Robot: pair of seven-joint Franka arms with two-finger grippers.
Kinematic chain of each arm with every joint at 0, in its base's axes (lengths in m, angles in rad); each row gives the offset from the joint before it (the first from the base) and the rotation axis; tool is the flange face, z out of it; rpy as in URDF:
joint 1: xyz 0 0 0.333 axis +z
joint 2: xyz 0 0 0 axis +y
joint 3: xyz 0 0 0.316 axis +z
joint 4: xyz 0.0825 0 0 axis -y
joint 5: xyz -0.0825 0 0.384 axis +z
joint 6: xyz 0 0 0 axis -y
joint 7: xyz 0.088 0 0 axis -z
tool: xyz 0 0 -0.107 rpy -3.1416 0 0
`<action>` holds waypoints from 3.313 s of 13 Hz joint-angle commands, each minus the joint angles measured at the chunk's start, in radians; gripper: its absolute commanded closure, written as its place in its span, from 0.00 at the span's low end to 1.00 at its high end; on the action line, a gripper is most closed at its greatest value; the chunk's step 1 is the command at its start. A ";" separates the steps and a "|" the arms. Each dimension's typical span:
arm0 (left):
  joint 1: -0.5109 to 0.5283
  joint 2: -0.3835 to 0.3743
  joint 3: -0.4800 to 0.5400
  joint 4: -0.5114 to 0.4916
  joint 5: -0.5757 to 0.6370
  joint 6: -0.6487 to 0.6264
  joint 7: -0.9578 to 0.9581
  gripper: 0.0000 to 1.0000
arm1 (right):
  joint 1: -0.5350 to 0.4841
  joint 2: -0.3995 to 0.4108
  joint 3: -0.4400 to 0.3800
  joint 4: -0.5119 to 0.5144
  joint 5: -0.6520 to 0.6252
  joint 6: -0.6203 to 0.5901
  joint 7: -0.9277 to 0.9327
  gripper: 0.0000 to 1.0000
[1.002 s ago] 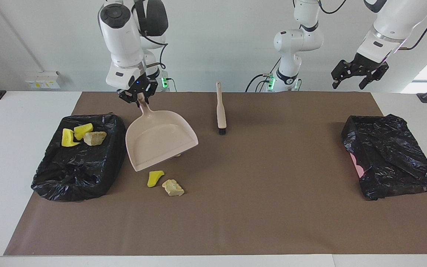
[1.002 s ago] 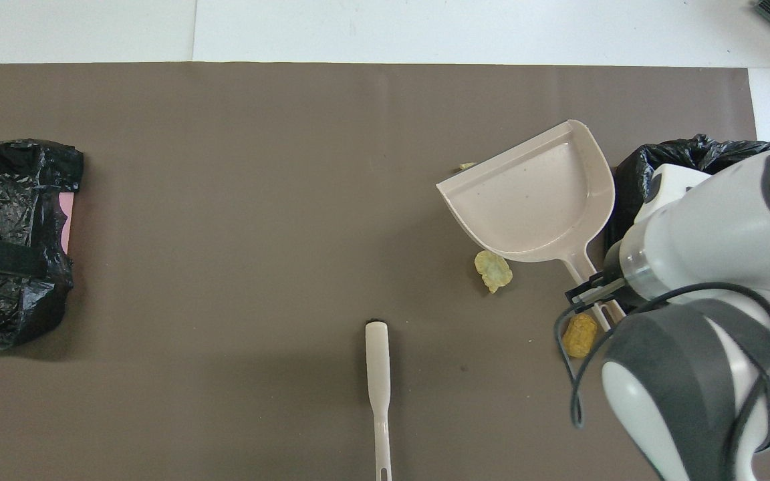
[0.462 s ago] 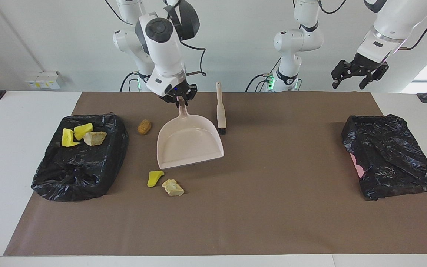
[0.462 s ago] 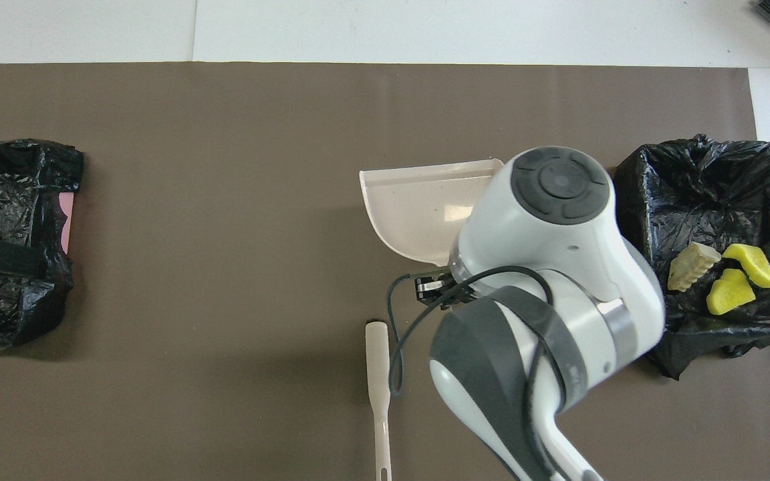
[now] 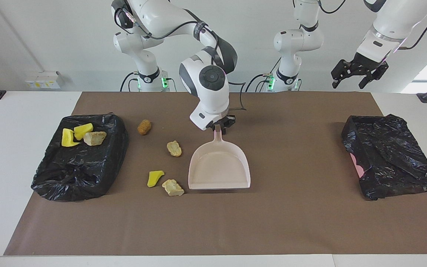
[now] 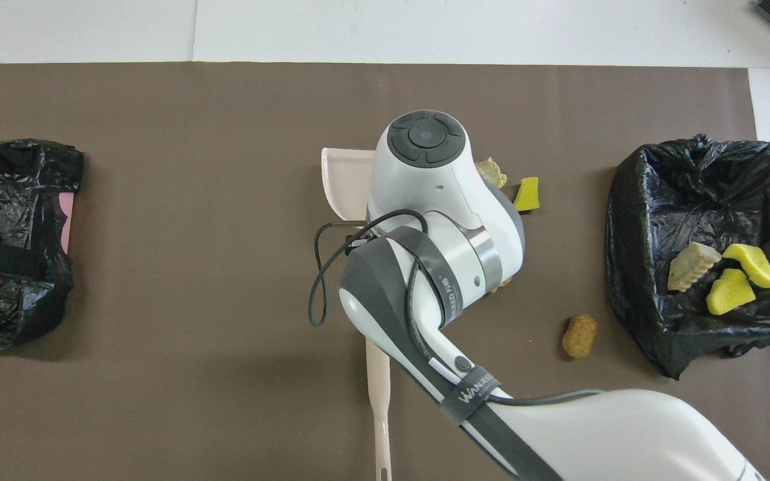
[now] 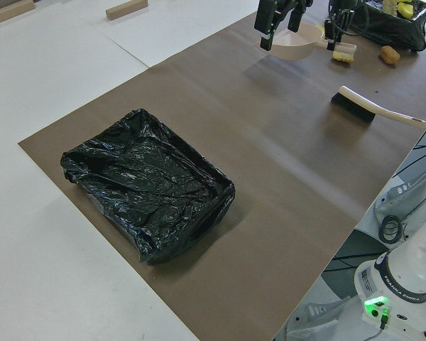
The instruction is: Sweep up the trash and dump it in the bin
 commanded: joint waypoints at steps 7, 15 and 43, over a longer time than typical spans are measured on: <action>0.011 -0.026 -0.007 -0.032 0.015 0.013 -0.006 0.00 | 0.004 0.088 0.002 -0.010 -0.039 0.226 0.063 0.01; -0.009 0.032 -0.011 -0.006 0.001 0.244 -0.035 0.00 | -0.002 -0.072 0.001 -0.130 -0.026 0.089 0.065 0.00; -0.593 0.560 -0.042 -0.048 0.036 0.719 -0.663 0.00 | 0.345 -0.591 0.002 -1.065 0.054 0.609 0.309 0.24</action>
